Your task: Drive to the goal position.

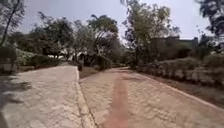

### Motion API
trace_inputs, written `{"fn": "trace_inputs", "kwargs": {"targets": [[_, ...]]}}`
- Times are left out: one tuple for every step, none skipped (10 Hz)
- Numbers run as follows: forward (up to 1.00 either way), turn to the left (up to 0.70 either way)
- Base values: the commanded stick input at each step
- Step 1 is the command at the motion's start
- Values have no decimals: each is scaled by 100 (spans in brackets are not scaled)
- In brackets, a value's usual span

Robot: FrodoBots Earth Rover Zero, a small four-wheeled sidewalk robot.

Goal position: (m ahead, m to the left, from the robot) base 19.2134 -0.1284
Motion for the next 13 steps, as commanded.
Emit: {"fn": "trace_inputs", "kwargs": {"targets": [[70,0],[70,0],[70,0],[70,0],[70,0],[70,0],[70,0],[70,0],[70,0],[70,0],[70,0],[70,0],[70,0]]}}
